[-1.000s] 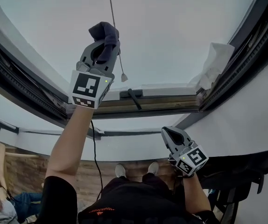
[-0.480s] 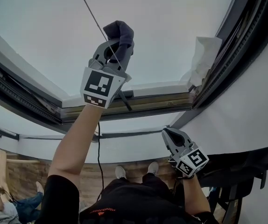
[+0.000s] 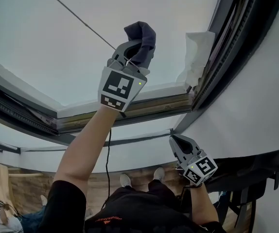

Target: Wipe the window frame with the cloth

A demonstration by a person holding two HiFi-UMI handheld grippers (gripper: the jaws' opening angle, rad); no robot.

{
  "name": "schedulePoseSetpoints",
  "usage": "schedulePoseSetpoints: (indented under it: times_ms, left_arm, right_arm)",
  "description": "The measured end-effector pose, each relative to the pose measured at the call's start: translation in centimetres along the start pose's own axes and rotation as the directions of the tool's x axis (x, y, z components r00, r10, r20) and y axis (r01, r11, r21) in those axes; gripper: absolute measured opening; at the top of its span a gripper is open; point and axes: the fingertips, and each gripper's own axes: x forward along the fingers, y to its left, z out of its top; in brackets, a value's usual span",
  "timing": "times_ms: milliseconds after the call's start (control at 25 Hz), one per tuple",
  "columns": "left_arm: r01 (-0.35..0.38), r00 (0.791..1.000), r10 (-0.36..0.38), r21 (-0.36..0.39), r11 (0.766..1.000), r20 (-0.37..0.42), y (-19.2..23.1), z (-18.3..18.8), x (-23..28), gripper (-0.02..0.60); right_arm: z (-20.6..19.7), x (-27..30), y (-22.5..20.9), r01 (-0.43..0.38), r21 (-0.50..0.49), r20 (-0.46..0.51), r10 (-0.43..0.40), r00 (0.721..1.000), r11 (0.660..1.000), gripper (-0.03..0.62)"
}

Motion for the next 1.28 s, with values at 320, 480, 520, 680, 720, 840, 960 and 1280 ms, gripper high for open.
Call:
schedulePoseSetpoints:
  times_ms: [320,480,520,680,720,840,960,1280]
  left_arm:
    - [0.049,0.999,-0.049,-0.023,0.999,0.012,-3.2,0.4,3.8,0.043]
    - [0.072,0.997,-0.071,-0.025,0.997,0.020,-4.6,0.9,5.3,0.043]
    - [0.076,0.997,-0.075,-0.026,0.997,0.022,-4.9,1.0,5.6,0.043]
    - [0.092,0.996,-0.091,-0.034,0.995,0.026,-5.9,1.1,6.5,0.043]
    - [0.096,0.995,-0.095,-0.038,0.995,0.027,-6.2,1.1,6.7,0.043]
    - [0.105,0.994,-0.103,-0.043,0.994,0.038,-6.8,1.3,6.5,0.043]
    - [0.100,0.994,-0.098,-0.037,0.994,0.057,-6.9,1.8,5.2,0.043]
    - [0.014,1.000,-0.012,-0.096,0.995,0.024,-5.1,-2.8,-4.6,0.043]
  right_arm:
    - [-0.1,-1.7,-1.8,0.028,0.013,0.011,-0.028,1.000,1.000,0.003]
    - [-0.1,-2.5,-2.5,0.041,0.017,0.014,-0.041,0.999,0.999,0.003]
    - [-0.1,-2.7,-2.6,0.044,0.017,0.014,-0.044,0.999,0.999,0.003]
    - [-0.2,-3.3,-3.0,0.052,0.017,0.012,-0.052,0.999,0.999,0.003]
    - [-0.2,-3.3,-3.0,0.052,0.017,0.010,-0.053,0.999,0.998,0.003]
    - [-0.3,-3.4,-3.1,0.050,0.014,0.005,-0.050,0.999,0.999,0.003]
    - [-0.4,-2.9,-2.5,0.034,0.006,-0.008,-0.034,0.999,0.999,0.003]
    - [-1.8,1.4,2.0,-0.060,-0.012,-0.081,0.059,0.995,0.998,0.003]
